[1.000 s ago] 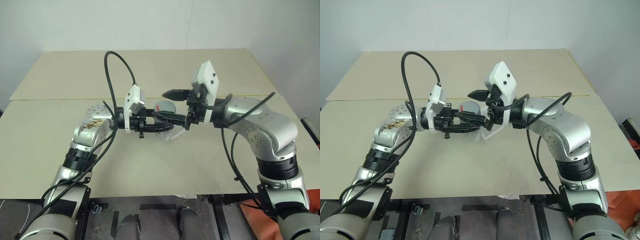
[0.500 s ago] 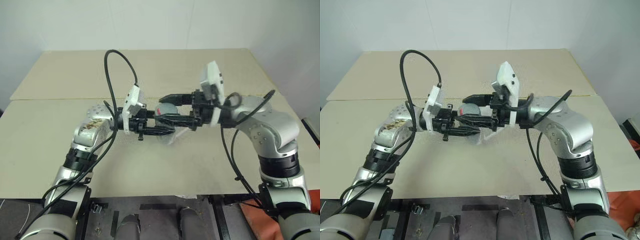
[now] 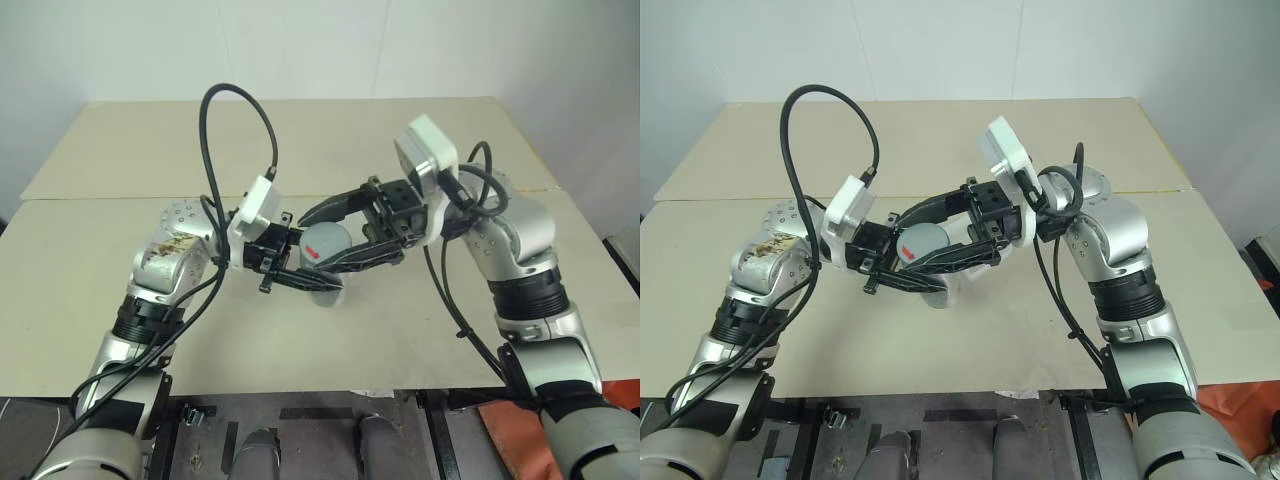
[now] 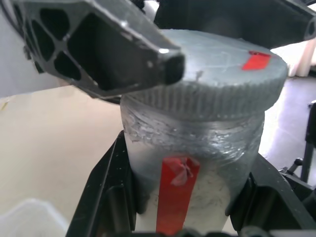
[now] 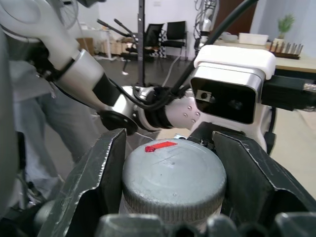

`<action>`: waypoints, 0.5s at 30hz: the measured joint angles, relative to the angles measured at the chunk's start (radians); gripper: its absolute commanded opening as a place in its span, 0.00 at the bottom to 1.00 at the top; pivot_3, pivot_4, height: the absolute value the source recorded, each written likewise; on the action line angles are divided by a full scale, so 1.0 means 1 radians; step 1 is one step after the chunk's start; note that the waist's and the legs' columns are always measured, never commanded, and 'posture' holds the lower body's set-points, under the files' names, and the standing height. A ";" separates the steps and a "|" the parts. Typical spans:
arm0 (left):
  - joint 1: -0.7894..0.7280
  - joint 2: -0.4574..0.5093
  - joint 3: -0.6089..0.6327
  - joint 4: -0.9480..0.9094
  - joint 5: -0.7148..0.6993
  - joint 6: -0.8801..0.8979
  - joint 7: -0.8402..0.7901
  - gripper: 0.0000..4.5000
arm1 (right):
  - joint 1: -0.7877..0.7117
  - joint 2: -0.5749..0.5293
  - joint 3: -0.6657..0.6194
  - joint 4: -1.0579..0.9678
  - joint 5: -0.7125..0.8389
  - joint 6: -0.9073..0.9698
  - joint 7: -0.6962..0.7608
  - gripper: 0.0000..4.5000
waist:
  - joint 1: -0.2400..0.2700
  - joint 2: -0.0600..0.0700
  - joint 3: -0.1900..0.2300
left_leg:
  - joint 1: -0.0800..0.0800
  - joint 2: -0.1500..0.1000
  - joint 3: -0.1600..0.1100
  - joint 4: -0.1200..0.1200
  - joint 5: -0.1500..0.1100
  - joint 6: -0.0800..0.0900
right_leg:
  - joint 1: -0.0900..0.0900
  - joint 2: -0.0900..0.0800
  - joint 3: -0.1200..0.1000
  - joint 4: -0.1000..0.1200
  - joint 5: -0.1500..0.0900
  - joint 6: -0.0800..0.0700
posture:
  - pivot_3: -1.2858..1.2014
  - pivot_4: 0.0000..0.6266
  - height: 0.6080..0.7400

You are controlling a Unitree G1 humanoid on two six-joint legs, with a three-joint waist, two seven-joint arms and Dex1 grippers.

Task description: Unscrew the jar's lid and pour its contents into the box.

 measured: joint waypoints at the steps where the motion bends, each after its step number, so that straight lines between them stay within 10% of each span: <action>1: 0.000 0.000 0.001 0.000 -0.001 0.000 0.006 0.43 | 0.010 -0.002 -0.002 -0.003 -0.010 0.000 -0.023 0.97 | 0.000 0.000 0.000 | 0.000 0.000 0.000 0.000 0.000 0.000 | 0.000 0.000 0.000 0.000 0.000 0.000 | 0.52 0.24 1.00; 15: 0.016 0.041 0.051 0.133 0.074 -0.019 0.151 0.43 | 0.244 -0.136 -0.224 -0.327 0.037 0.138 -0.378 1.00 | 0.000 0.000 0.000 | 0.000 0.000 0.000 0.000 0.000 0.000 | 0.000 0.000 0.000 0.000 0.000 0.000 | 0.52 0.24 1.00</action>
